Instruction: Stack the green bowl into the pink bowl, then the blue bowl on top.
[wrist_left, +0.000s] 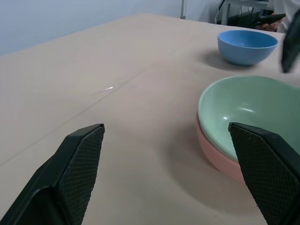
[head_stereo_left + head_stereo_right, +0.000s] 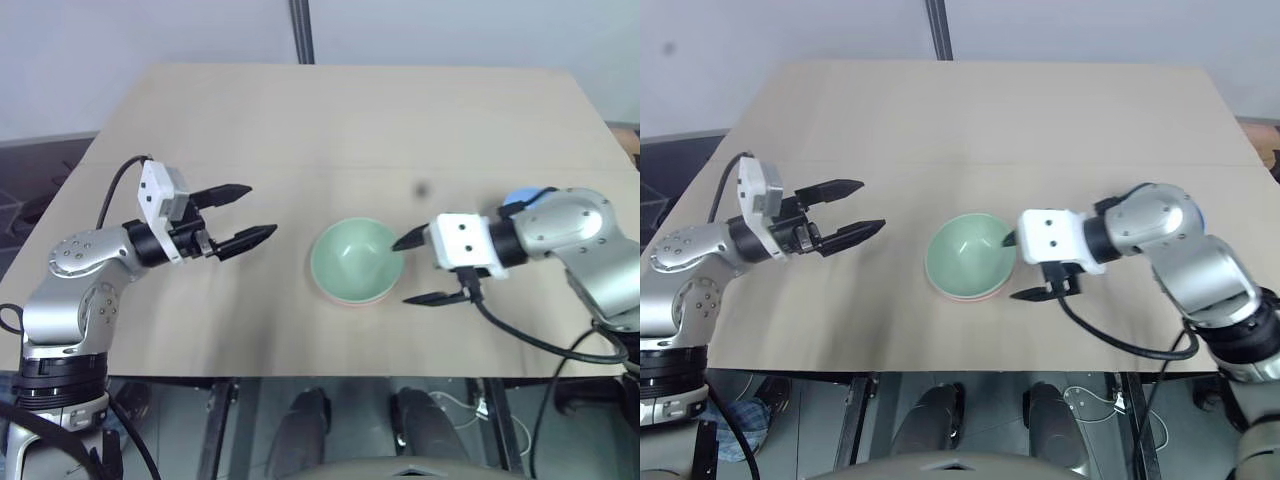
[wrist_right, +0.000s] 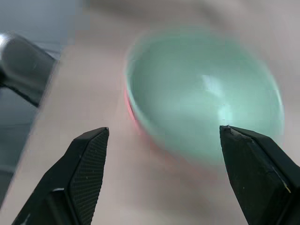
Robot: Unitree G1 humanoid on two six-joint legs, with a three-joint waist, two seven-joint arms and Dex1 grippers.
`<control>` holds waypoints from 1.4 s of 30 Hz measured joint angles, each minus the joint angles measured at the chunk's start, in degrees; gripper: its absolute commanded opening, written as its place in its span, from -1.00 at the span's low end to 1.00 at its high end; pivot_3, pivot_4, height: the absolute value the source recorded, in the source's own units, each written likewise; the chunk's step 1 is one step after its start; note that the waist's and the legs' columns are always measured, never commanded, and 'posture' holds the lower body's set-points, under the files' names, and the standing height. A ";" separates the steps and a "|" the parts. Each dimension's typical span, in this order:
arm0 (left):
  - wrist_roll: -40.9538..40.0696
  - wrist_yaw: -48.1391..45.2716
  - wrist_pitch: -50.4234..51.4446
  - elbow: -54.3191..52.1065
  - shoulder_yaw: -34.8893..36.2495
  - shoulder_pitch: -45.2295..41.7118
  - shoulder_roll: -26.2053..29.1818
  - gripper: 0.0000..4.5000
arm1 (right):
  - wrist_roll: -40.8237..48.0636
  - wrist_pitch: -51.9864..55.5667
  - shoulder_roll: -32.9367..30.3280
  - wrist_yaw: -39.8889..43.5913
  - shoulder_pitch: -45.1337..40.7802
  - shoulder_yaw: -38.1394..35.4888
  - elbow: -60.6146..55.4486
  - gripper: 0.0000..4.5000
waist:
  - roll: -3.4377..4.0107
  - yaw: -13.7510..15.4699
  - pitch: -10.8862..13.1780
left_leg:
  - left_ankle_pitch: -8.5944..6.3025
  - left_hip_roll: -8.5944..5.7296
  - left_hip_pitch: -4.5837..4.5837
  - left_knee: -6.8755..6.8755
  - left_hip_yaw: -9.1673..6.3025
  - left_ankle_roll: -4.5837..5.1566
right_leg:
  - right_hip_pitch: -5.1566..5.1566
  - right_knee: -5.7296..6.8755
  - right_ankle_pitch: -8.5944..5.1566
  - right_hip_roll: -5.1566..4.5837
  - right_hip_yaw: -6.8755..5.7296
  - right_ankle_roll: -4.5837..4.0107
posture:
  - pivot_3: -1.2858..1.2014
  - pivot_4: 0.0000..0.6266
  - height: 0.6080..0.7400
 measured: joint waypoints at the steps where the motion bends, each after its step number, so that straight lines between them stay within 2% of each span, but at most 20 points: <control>1: -0.20 -0.51 0.01 -0.49 -0.59 -0.16 -0.09 1.00 | -1.28 -0.18 -3.28 -1.34 2.52 -0.98 2.08 0.75 | -0.01 0.03 0.00 | 0.00 0.00 0.02 0.00 0.01 0.00 | 0.02 -0.01 0.00 0.00 0.00 0.00 | 0.03 -0.52 1.00; 5: -1.96 -2.50 1.24 -1.47 -2.29 -1.60 -0.90 1.00 | -6.45 -0.76 -11.02 -6.06 11.47 -3.19 9.19 0.75 | -0.02 0.44 0.05 | 0.00 -0.04 -0.02 0.02 0.00 0.00 | 0.08 -0.10 0.00 -0.03 -0.02 0.00 | 0.03 -0.52 1.00; 10: -3.04 -4.84 1.97 -2.02 -5.59 -5.89 -2.24 1.00 | -8.17 0.80 -12.77 -10.45 16.45 -6.06 10.37 0.75 | 0.00 -0.17 0.10 | 0.00 0.04 0.06 -0.03 0.09 0.00 | 0.09 -0.09 0.00 0.05 0.06 0.01 | 0.03 -0.52 1.00; 14: -4.50 -6.53 2.91 -1.78 -6.78 -9.31 -3.38 1.00 | -6.64 2.16 -13.69 -11.74 20.96 -11.29 7.78 0.75 | 0.03 -0.04 0.19 | 0.00 0.01 0.02 -0.01 0.10 0.00 | 0.09 -0.10 0.00 0.03 0.07 0.02 | 0.03 -0.52 1.00; 17: -4.57 -7.51 2.93 -1.35 -7.60 -11.53 -3.86 1.00 | -4.64 3.98 -13.69 -12.92 20.76 -16.29 5.61 0.75 | 0.04 -0.01 0.19 | 0.00 0.01 0.05 0.00 0.09 0.00 | 0.13 -0.10 0.00 0.04 0.06 0.02 | 0.03 -0.52 1.00; 22: -4.53 -8.69 2.92 0.20 -8.70 -12.17 -4.93 1.00 | -3.84 6.40 -13.73 -15.48 18.57 -19.80 5.61 0.75 | 0.03 0.00 0.20 | 0.00 0.01 0.07 0.01 0.08 0.00 | 0.16 -0.10 0.00 0.03 0.06 0.02 | 0.03 -0.52 1.00; 26: -4.35 -9.29 2.84 0.84 -9.44 -13.34 -5.44 1.00 | -4.98 8.07 -13.71 -18.71 16.93 -18.94 8.54 0.75 | 0.02 0.03 0.20 | 0.00 0.00 0.05 0.02 0.08 0.00 | 0.16 -0.13 0.00 0.03 0.06 0.02 | 0.03 -0.52 1.00; 31: -4.20 -10.03 2.72 1.42 -10.10 -14.11 -5.66 1.00 | -7.00 10.50 -11.97 -21.50 15.50 -12.67 13.36 0.75 | 0.05 -0.07 0.22 | 0.00 0.00 0.05 0.02 0.09 0.00 | 0.16 -0.14 0.00 0.02 0.07 0.02 | 0.03 -0.52 1.00; 34: -4.10 -10.07 2.71 1.43 -10.28 -14.32 -5.73 1.00 | -7.61 10.53 -10.69 -22.28 13.84 -9.94 14.76 0.37 | 0.07 -0.13 0.24 | 0.00 0.01 0.06 0.02 0.09 0.00 | 0.16 -0.13 0.00 0.03 0.07 0.02 | 0.03 -0.52 1.00; 36: -4.08 -10.06 2.71 1.41 -10.29 -14.32 -5.72 1.00 | -8.14 10.45 -10.43 -22.70 13.14 -8.76 15.27 -0.04 | 0.08 -0.04 0.24 | 0.00 0.00 0.05 0.02 0.08 0.00 | 0.16 -0.14 0.00 0.03 0.06 0.02 | 0.03 -0.52 1.00; 39: -4.09 -9.80 2.86 1.26 -10.26 -14.23 -5.63 1.00 | -8.21 10.27 -10.24 -22.70 12.26 -7.88 15.41 -0.80 | 0.08 -0.01 0.25 | 0.00 0.00 0.04 0.02 0.08 0.00 | 0.16 -0.16 0.00 0.02 0.06 0.02 | 0.03 -0.52 1.00; 40: -4.10 -9.71 2.98 1.14 -10.25 -14.08 -5.56 1.00 | -8.21 10.19 -10.23 -22.68 12.13 -7.77 15.44 -0.97 | 0.08 -0.01 0.25 | 0.00 0.00 0.03 0.02 0.08 0.00 | 0.16 -0.17 0.00 0.02 0.06 0.02 | 0.03 -0.52 1.00; 42: -4.13 -9.54 3.37 0.86 -10.18 -13.55 -5.37 1.00 | -8.41 9.94 -10.21 -22.65 11.81 -7.50 15.79 -0.99 | 0.08 0.00 0.25 | 0.00 0.00 0.03 0.02 0.08 0.00 | 0.16 -0.17 0.00 0.02 0.06 0.02 | 0.03 -0.52 1.00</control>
